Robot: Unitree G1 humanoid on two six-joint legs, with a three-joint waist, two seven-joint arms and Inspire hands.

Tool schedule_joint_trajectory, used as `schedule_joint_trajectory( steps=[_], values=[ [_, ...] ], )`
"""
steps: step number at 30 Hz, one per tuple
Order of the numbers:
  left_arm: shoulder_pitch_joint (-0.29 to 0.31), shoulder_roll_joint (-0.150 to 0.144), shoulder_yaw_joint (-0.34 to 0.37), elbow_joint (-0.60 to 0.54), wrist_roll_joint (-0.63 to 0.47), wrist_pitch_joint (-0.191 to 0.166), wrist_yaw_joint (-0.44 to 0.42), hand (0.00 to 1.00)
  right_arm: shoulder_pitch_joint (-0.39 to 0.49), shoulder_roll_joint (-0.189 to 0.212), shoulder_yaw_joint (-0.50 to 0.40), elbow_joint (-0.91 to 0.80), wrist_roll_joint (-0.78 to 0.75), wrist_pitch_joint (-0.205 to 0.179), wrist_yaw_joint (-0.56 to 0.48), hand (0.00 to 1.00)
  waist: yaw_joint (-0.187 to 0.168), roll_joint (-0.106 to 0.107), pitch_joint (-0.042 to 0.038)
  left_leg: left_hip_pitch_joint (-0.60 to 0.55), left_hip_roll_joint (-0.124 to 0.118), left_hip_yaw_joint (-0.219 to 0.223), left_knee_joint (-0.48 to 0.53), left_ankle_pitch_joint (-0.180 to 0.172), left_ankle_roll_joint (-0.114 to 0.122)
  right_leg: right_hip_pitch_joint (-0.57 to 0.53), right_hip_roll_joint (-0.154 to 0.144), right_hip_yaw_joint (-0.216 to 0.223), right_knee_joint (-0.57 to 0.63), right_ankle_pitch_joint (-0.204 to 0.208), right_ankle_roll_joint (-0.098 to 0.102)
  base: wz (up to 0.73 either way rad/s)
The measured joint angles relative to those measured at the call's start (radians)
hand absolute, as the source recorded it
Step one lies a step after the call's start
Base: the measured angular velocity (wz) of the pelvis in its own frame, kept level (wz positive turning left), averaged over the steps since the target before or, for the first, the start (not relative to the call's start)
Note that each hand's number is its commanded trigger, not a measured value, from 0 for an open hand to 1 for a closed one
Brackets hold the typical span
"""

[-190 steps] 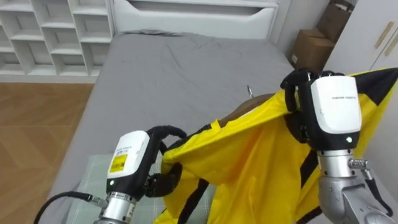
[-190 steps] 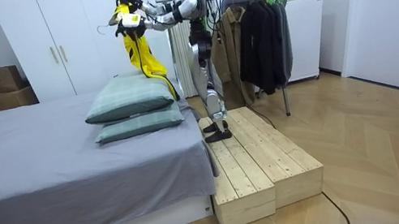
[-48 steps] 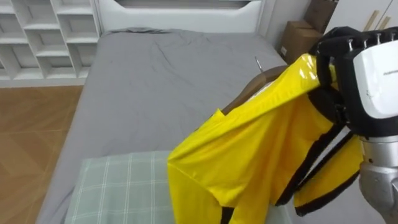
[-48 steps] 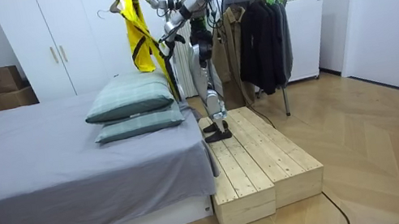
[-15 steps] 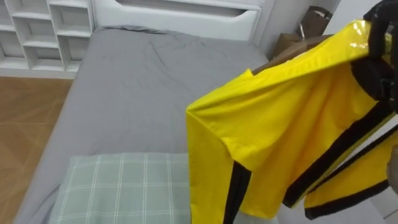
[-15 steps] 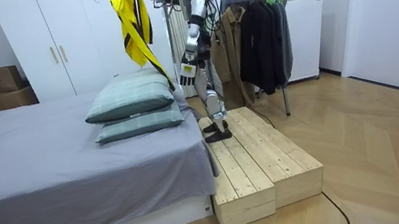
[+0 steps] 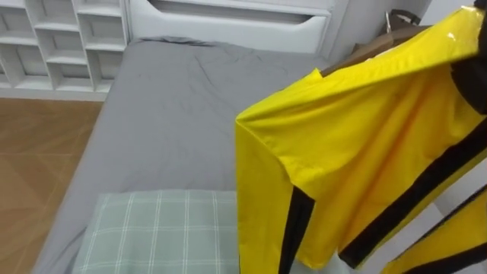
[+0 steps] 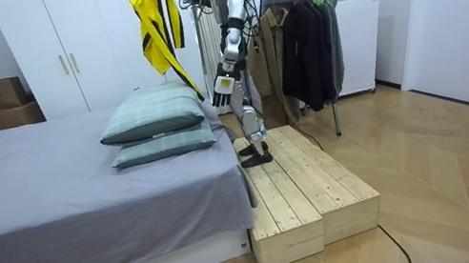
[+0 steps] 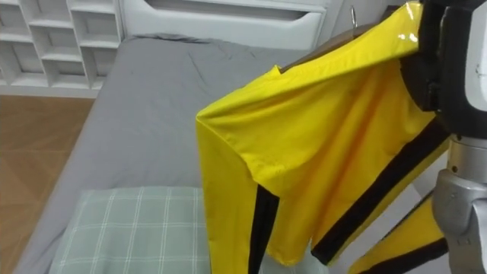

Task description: Hang clothes

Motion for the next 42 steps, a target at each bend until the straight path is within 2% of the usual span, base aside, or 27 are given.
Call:
schedule_joint_trajectory(
  steps=[4, 8, 11, 15, 22, 24, 26, 29, 32, 36, 40, 42],
  values=[
    [-0.024, -0.003, 0.002, 0.051, 0.008, -0.021, 0.048, 0.0, 0.0, 0.0, -0.015, -0.019, -0.001, -0.008, -0.001, 1.0, -0.004, -0.004, 0.0052, 0.001, 0.0, 0.006, -0.003, 0.0, 0.0, -0.007, 0.0, 0.0, 0.001, 0.0, 0.0, -0.06],
    [-0.038, -0.013, 0.008, 0.099, 0.009, -0.034, 0.096, 0.0, 0.0, -0.001, -0.028, -0.06, 0.002, -0.016, -0.021, 1.0, -0.01, -0.008, 0.0048, 0.002, 0.0, 0.006, -0.002, 0.0, 0.0, -0.007, 0.0, 0.0, 0.001, 0.0, 0.0, 0.0],
    [-0.055, -0.023, 0.01, 0.14, 0.009, -0.044, 0.123, 0.0, 0.0, -0.003, -0.039, -0.087, 0.002, -0.041, -0.034, 1.0, -0.019, -0.009, 0.0042, 0.002, 0.0, 0.01, -0.003, 0.0, 0.0, -0.009, 0.0, 0.004, 0.001, 0.0, 0.0, -0.03],
    [-0.072, -0.034, 0.02, 0.175, 0.03, -0.059, 0.156, 0.0, 0.0, -0.003, -0.039, -0.098, 0.002, -0.059, -0.037, 1.0, -0.022, -0.011, 0.0028, 0.003, 0.0, 0.026, -0.005, 0.0, 0.0, -0.012, 0.001, 0.026, 0.001, 0.0, 0.0, -0.1],
    [-0.075, -0.045, 0.02, 0.2, 0.043, -0.079, 0.212, 0.0, 0.001, -0.003, -0.053, -0.13, 0.003, -0.076, -0.035, 1.0, -0.026, -0.011, 0.0028, 0.01, 0.0, 0.038, -0.005, -0.001, 0.001, -0.009, 0.001, 0.033, 0.003, 0.0, 0.0, -0.05],
    [-0.075, -0.057, 0.04, 0.202, 0.064, -0.087, 0.229, 0.0, 0.009, 0.0, -0.058, -0.185, 0.003, -0.082, -0.034, 1.0, -0.022, -0.009, 0.0039, 0.01, 0.001, 0.046, -0.006, -0.001, 0.001, -0.01, 0.003, 0.051, 0.003, 0.0, 0.0, -0.1],
    [-0.076, -0.067, 0.057, 0.203, 0.086, -0.091, 0.243, 0.0, 0.016, 0.001, -0.058, -0.227, 0.003, -0.09, -0.034, 1.0, -0.022, -0.008, 0.0034, 0.012, 0.001, 0.049, -0.006, -0.001, 0.001, -0.01, 0.003, 0.051, 0.002, 0.0, 0.0, -0.07],
    [-0.077, -0.078, 0.057, 0.204, 0.09, -0.094, 0.27, 0.0, 0.028, 0.004, -0.058, -0.274, 0.003, -0.099, -0.034, 1.0, -0.023, -0.004, 0.0047, 0.017, 0.003, 0.058, -0.006, -0.001, 0.001, -0.008, 0.003, 0.053, 0.004, 0.001, -0.001, -0.08],
    [-0.09, -0.083, 0.056, 0.204, 0.139, -0.1, 0.293, 0.0, 0.055, 0.008, -0.058, -0.3, 0.003, -0.104, -0.034, 1.0, -0.021, -0.001, 0.0057, 0.02, 0.003, 0.067, -0.006, 0.0, 0.001, -0.007, 0.003, 0.059, 0.005, 0.002, -0.003, -0.08],
    [-0.121, -0.093, 0.039, 0.221, 0.193, -0.1, 0.335, 0.0, 0.093, 0.017, -0.057, -0.318, 0.003, -0.111, -0.034, 1.0, -0.023, 0.004, 0.0082, 0.028, 0.005, 0.093, -0.01, -0.001, 0.001, -0.01, 0.002, 0.082, 0.011, 0.004, -0.005, -0.19],
    [-0.136, -0.095, 0.026, 0.24, 0.203, -0.099, 0.353, 0.0, 0.095, 0.024, -0.057, -0.318, 0.005, -0.115, -0.035, 1.0, -0.028, 0.008, 0.0081, 0.027, 0.012, 0.13, -0.016, -0.001, 0.002, -0.032, 0.002, 0.084, 0.026, 0.007, -0.006, -0.29],
    [-0.149, -0.101, 0.016, 0.25, 0.202, -0.1, 0.365, 0.0, 0.115, 0.052, -0.054, -0.318, 0.006, -0.128, -0.035, 1.0, -0.026, 0.005, 0.0069, 0.028, 0.016, 0.152, -0.019, -0.001, 0.002, -0.047, 0.004, 0.083, 0.042, 0.01, -0.006, -0.3]
  ],
)
